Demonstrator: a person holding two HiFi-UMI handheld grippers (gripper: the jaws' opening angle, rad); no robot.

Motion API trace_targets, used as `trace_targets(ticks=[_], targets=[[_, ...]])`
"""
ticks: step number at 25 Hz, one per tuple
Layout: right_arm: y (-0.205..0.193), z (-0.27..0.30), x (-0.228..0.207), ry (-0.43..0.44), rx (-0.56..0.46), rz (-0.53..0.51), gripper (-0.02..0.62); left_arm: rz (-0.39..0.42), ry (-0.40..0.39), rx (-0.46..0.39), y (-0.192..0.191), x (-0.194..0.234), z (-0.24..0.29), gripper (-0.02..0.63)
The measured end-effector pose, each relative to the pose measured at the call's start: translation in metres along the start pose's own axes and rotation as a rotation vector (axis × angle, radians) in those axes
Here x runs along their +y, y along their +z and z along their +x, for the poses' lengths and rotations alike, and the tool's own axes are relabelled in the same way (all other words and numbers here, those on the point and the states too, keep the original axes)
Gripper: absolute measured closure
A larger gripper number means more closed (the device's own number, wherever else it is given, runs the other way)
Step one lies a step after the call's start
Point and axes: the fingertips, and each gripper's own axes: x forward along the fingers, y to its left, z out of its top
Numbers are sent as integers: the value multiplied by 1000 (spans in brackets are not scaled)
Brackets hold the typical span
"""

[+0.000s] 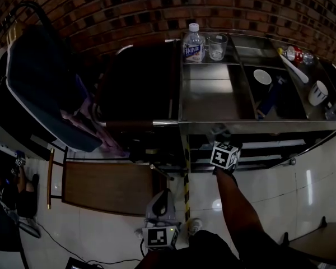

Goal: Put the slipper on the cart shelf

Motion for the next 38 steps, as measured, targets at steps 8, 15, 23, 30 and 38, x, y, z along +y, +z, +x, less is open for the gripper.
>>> trace_targets(ticks=[8,15,23,30,38], targets=[[0,0,-1,-16,-8,70,328,8,-6,-20,9,-8,-3,591],[40,-63,-2,98,-161,104,328,17,-23,-28,12,-13,6,591],[38,-176,-6,260,-307,-65,563,48,-92,-72,24,-35,21,591],[26,-235,-7,361,-357,-79,594,57,-139,-87,32,-60,33,591],[15,-259,0,360,-383,-89,595,76,-129,-99,39,-66,42,591]])
